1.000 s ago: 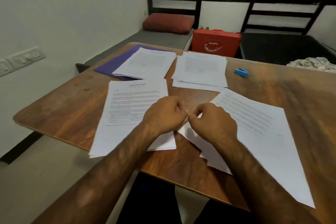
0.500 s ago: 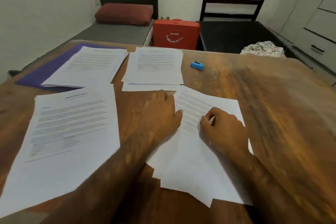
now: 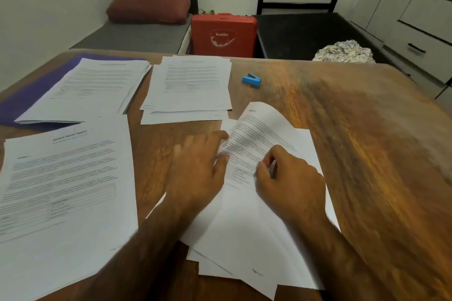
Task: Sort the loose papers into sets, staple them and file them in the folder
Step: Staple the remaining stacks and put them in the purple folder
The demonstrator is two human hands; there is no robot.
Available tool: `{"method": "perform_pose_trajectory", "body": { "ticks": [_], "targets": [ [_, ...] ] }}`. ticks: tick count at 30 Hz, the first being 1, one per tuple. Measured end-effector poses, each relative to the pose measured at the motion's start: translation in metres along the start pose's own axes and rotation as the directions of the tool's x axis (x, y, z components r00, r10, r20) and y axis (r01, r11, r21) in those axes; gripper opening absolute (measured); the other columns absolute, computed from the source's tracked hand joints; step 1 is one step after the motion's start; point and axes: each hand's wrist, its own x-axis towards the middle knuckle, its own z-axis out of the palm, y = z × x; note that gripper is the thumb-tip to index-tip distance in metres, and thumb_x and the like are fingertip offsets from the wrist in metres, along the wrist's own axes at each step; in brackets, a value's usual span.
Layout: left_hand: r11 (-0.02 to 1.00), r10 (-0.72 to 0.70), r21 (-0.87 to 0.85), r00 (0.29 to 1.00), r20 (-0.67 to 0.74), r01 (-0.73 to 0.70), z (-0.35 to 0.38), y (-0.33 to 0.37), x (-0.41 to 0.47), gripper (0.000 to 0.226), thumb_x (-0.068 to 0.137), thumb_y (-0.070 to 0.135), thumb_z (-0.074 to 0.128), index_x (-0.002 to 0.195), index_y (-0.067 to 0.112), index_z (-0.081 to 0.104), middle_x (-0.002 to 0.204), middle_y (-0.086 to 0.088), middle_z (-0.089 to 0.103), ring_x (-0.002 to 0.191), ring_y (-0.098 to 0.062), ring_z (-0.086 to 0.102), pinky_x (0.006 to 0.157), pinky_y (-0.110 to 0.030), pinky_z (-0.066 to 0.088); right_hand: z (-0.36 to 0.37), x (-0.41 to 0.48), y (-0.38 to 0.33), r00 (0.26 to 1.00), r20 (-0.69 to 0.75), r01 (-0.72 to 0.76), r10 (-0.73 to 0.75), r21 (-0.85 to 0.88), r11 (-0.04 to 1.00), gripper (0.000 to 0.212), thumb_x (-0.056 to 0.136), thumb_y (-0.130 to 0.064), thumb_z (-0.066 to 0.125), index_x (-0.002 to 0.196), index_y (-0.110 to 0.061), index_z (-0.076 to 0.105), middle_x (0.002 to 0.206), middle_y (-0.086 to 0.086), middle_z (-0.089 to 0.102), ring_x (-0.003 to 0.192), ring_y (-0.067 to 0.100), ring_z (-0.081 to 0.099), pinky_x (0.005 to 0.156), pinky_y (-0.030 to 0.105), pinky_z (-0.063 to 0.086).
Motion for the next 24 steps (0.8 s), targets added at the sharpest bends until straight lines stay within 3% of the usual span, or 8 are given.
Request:
{"method": "perform_pose_trajectory", "body": {
  "ticks": [3, 5, 8, 10, 12, 15, 18, 24],
  "targets": [
    [0.955, -0.038, -0.293, 0.999, -0.001, 0.036, -0.008, 0.000, -0.003, 0.054, 0.095, 0.040, 0.068, 0.144, 0.033, 0.048, 0.135, 0.011, 0.061, 0.111, -0.017, 0.066, 0.093, -0.035, 0.059, 0.000, -0.001, 0.002, 1.000, -0.024, -0.008, 0.009, 0.049, 0.999, 0.020, 0.097, -0.049, 0.054, 0.088, -0.031, 0.053, 0.080, -0.018, 0.063, 0.063, 0.004, 0.055, 0.056, 0.019, 0.039],
    [0.858, -0.121, -0.499, 0.992, 0.036, 0.123, -0.012, -0.001, -0.004, 0.058, 0.094, 0.040, 0.069, 0.144, 0.037, 0.042, 0.136, 0.017, 0.059, 0.110, -0.012, 0.068, 0.086, -0.033, 0.062, -0.001, -0.002, 0.002, 0.999, -0.038, -0.031, 0.035, 0.103, 0.994, 0.019, 0.096, -0.045, 0.056, 0.085, -0.030, 0.054, 0.078, -0.018, 0.063, 0.064, 0.004, 0.057, 0.055, 0.020, 0.040],
    [0.666, -0.228, -0.712, 0.970, 0.090, 0.223, -0.009, -0.011, -0.003, 0.035, 0.096, 0.033, 0.067, 0.130, 0.033, 0.056, 0.125, 0.015, 0.068, 0.109, -0.013, 0.071, 0.083, -0.042, 0.064, -0.002, -0.003, 0.002, 0.993, -0.079, -0.069, 0.088, 0.216, 0.974, 0.017, 0.092, -0.039, 0.058, 0.079, -0.028, 0.056, 0.071, -0.016, 0.063, 0.063, 0.005, 0.060, 0.054, 0.023, 0.040],
    [0.640, -0.245, -0.734, 0.966, 0.088, 0.229, -0.006, -0.019, -0.001, 0.015, 0.100, 0.028, 0.064, 0.115, 0.031, 0.067, 0.115, 0.011, 0.073, 0.105, -0.016, 0.073, 0.085, -0.046, 0.063, -0.004, -0.003, 0.002, 0.988, -0.106, -0.075, 0.114, 0.320, 0.945, 0.017, 0.093, -0.035, 0.062, 0.079, -0.027, 0.058, 0.072, -0.016, 0.065, 0.064, 0.003, 0.060, 0.054, 0.020, 0.038],
    [0.586, -0.243, -0.778, 0.965, 0.097, 0.226, -0.004, -0.021, 0.002, 0.011, 0.102, 0.021, 0.063, 0.106, 0.027, 0.070, 0.111, 0.004, 0.075, 0.103, -0.021, 0.075, 0.087, -0.049, 0.062, -0.007, -0.002, 0.005, 0.975, -0.153, -0.076, 0.160, 0.449, 0.890, 0.016, 0.093, -0.028, 0.065, 0.078, -0.025, 0.061, 0.072, -0.013, 0.064, 0.065, 0.004, 0.060, 0.055, 0.019, 0.037],
    [0.550, -0.252, -0.800, 0.961, 0.116, 0.241, -0.006, -0.020, 0.003, 0.011, 0.103, 0.015, 0.061, 0.105, 0.021, 0.070, 0.109, -0.001, 0.077, 0.102, -0.023, 0.075, 0.089, -0.051, 0.061, -0.003, 0.004, 0.014, 0.938, -0.211, -0.081, 0.274, 0.635, 0.768, 0.016, 0.088, -0.020, 0.067, 0.075, -0.023, 0.060, 0.068, -0.007, 0.061, 0.063, 0.011, 0.059, 0.056, 0.032, 0.046],
    [0.540, -0.268, -0.803, 0.956, 0.122, 0.254, -0.007, -0.021, 0.004, 0.011, 0.103, 0.013, 0.060, 0.108, 0.016, 0.069, 0.109, -0.002, 0.077, 0.101, -0.024, 0.075, 0.090, -0.052, 0.060, 0.001, 0.007, 0.017, 0.909, -0.267, -0.066, 0.320, 0.665, 0.744, 0.017, 0.088, -0.022, 0.069, 0.074, -0.025, 0.060, 0.077, -0.011, 0.059, 0.074, 0.015, 0.059, 0.062, 0.040, 0.051],
    [0.547, -0.303, -0.790, 0.945, 0.121, 0.276, -0.013, -0.015, 0.005, 0.012, 0.103, 0.011, 0.060, 0.110, 0.011, 0.069, 0.105, 0.002, 0.078, 0.097, -0.018, 0.076, 0.088, -0.044, 0.063, 0.001, 0.009, 0.020, 0.887, -0.300, -0.056, 0.350, 0.684, 0.727, 0.016, 0.092, -0.024, 0.074, 0.080, -0.025, 0.064, 0.099, -0.020, 0.051, 0.101, 0.018, 0.058, 0.074, 0.023, 0.044]
  ]
}}
